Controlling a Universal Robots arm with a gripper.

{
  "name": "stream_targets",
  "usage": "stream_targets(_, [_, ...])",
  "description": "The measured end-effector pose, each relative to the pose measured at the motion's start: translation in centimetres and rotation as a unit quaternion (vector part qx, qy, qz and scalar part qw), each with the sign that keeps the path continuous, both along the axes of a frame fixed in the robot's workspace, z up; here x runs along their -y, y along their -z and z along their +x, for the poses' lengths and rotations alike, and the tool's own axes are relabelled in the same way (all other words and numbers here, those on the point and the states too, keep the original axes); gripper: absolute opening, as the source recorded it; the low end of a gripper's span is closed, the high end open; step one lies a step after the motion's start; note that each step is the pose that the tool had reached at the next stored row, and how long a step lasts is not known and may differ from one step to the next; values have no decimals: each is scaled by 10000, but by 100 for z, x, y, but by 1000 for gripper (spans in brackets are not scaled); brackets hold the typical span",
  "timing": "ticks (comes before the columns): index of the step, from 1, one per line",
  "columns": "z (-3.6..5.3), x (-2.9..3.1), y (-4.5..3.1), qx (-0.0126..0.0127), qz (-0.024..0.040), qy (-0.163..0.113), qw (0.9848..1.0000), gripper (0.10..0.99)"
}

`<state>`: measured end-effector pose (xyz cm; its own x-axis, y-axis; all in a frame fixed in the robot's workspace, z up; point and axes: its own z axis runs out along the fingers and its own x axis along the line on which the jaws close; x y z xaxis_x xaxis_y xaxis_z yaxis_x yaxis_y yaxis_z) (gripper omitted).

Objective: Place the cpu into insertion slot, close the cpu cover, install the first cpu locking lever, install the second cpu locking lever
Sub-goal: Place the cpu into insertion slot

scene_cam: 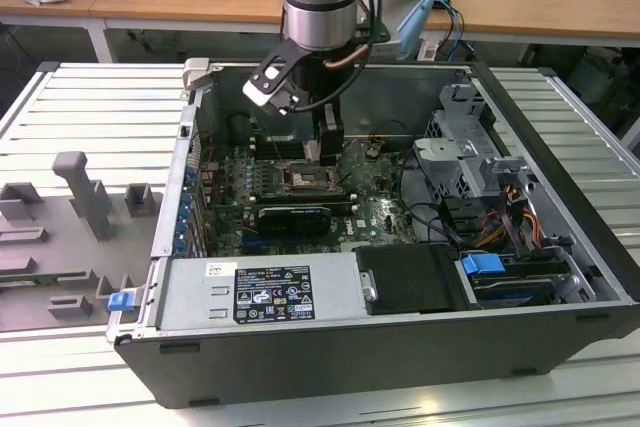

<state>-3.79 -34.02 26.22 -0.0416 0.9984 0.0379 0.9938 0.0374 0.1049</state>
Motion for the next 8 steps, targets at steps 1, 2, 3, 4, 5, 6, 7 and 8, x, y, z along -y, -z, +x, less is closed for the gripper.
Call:
stream_targets(1, [-41,-6,22,0,0,9,10000,537])
stream_targets(2, [-49,-9,44,-1,0,76,10000,537])
stream_targets(3, [-49,-9,65,0,0,170,9999,537])
stream_targets(4, [-51,-10,78,0,0,224,9997,537])
stream_targets(5, [-55,-16,101,0,0,264,9997,537])
stream_targets(6, [-63,-21,125,0,0,275,9996,537])
stream_targets(7, [-69,-27,145,0,0,275,9996,537])
stream_targets(8, [-74,-32,161,0,0,274,9996,537])
